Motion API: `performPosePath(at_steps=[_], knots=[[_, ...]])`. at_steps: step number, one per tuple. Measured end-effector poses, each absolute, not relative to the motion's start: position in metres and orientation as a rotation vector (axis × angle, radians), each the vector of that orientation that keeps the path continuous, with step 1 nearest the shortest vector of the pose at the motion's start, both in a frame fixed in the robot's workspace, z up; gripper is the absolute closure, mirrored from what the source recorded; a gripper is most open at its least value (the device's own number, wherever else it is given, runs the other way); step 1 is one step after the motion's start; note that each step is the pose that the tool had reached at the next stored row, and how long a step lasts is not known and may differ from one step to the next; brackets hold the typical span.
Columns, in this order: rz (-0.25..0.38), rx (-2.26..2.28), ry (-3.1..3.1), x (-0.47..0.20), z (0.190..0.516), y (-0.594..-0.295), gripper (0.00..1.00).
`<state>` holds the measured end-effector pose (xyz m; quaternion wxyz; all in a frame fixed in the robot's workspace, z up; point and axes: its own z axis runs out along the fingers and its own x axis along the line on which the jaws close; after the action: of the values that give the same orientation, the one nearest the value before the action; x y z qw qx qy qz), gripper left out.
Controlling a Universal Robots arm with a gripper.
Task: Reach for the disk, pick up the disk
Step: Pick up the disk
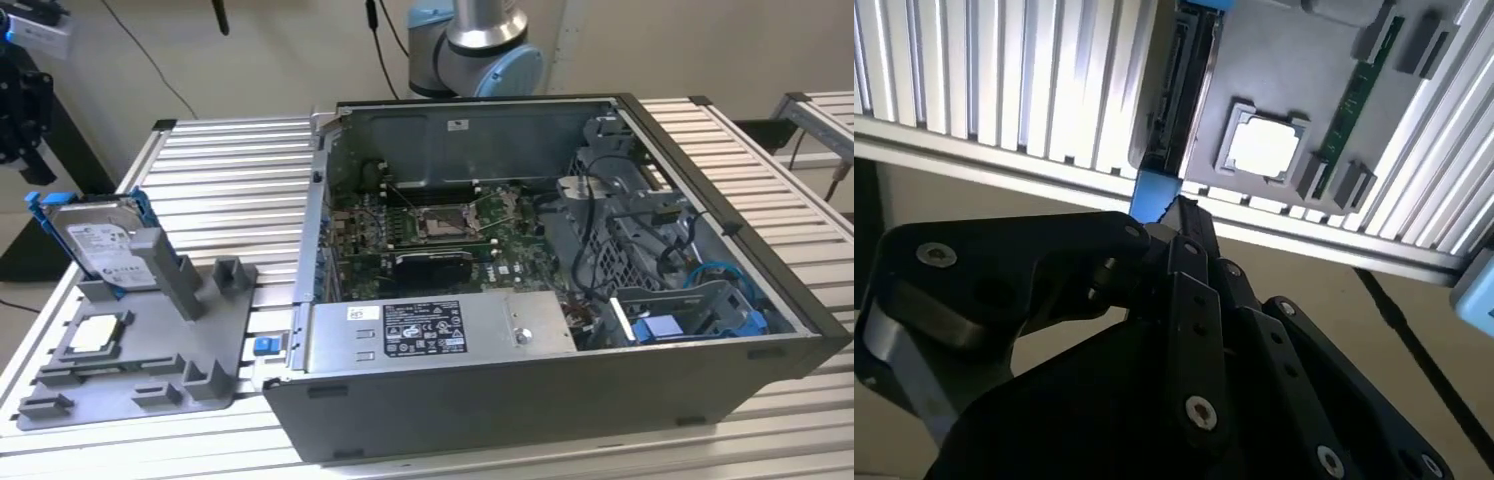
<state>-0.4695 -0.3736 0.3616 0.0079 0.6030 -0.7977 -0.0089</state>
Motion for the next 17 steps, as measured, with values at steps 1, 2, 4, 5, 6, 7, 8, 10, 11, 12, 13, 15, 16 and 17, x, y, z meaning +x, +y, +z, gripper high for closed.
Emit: performPosePath(at_steps=[1,2,4,5,6,7,8,10,11,12,13,15,16,17], knots=[[-0.028,1.907,-2.476,-0.4695,0.3616,-0.3736,1.00],[-0.027,1.930,-2.458,-0.4695,0.3615,-0.3736,1.00],[-0.027,1.975,-2.422,-0.4695,0.3616,-0.3736,1.00],[-0.027,1.997,-2.403,-0.4695,0.3616,-0.3736,1.00],[-0.026,2.019,-2.385,-0.4695,0.3616,-0.3736,1.00],[-0.026,2.040,-2.367,-0.4695,0.3615,-0.3736,1.00],[-0.026,2.061,-2.349,-0.4695,0.3615,-0.3736,1.00],[-0.025,2.103,-2.311,-0.4695,0.3615,-0.3736,1.00],[-0.025,2.123,-2.292,-0.4695,0.3615,-0.3736,1.00],[-0.024,2.145,-2.272,-0.4695,0.3614,-0.3736,1.00],[-0.024,2.165,-2.252,-0.4694,0.3613,-0.3736,1.00],[-0.024,2.194,-2.224,-0.4695,0.3612,-0.3736,1.00],[-0.024,2.196,-2.222,-0.4695,0.3612,-0.3736,1.00],[-0.024,2.196,-2.222,-0.4695,0.3612,-0.3736,1.00]])
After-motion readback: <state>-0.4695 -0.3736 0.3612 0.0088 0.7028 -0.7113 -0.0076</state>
